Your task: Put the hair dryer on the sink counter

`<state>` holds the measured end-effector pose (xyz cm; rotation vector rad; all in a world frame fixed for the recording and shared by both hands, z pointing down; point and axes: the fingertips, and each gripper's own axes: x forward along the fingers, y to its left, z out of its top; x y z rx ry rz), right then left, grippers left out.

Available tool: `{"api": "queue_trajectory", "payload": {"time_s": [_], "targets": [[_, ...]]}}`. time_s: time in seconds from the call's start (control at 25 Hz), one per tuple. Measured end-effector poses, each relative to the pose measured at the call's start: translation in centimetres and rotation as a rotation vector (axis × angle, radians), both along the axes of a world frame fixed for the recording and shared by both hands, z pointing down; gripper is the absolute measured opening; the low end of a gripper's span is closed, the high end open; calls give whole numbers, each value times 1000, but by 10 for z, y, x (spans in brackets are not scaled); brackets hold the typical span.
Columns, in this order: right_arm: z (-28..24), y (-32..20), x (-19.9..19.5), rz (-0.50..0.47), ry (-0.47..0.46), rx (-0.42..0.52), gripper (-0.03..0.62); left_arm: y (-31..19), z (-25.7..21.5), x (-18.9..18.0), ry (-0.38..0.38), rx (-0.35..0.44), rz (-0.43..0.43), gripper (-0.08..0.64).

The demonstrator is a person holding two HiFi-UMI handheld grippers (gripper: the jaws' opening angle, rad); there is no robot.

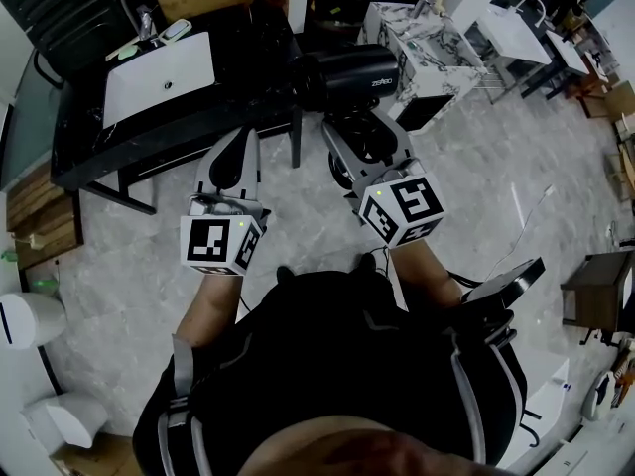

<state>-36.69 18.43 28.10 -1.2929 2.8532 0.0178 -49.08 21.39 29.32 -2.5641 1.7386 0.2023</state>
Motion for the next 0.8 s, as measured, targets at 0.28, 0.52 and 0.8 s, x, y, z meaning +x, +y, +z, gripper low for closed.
{"api": "queue_trajectory", "payload": {"time_s": [0.28, 0.52, 0.8], "targets": [[7, -16, 50, 29, -7, -24, 229, -16, -2, 53, -26, 4, 28, 2], [4, -29, 111, 45, -35, -29, 229, -32, -14, 98, -18, 24, -17, 2], [7, -43, 174, 53, -50, -32, 229, -43, -15, 156, -44, 6, -22, 2]]}}
